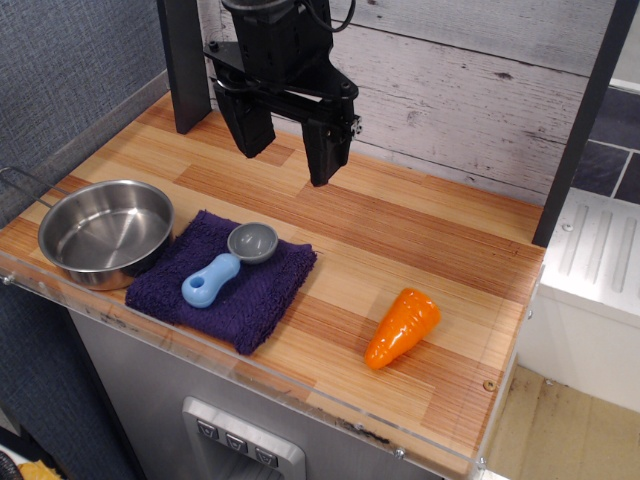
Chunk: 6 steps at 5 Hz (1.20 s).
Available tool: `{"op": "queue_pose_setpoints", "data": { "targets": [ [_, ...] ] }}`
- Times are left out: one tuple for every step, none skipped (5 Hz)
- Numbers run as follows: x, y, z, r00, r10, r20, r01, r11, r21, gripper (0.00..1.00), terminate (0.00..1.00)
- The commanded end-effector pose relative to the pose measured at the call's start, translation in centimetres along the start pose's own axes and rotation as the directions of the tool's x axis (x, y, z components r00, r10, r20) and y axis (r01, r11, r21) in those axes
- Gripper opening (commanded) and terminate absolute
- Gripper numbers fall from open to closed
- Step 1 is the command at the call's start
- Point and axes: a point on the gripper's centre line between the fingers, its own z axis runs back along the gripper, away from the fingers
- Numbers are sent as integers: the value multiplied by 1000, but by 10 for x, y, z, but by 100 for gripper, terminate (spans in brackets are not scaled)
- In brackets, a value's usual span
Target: Move the spoon behind the metal pot.
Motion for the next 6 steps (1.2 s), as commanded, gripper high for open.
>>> {"op": "queue_pose_setpoints", "data": {
  "targets": [
    [0,0,0,1000,0,0,0,1000,0,100,0],
    [-15,5,-6,1000,12,-23,-11,1000,18,100,0],
    [-33,2,-4,999,-26,-31,27,999,34,100,0],
    [-51,9,-17,999,-23,-47,25,998,53,100,0],
    [-53,19,-38,996,-20,-86,27,996,84,100,0],
    [-51,21,-54,991,-41,-130,55,993,108,100,0]
  ]
}}
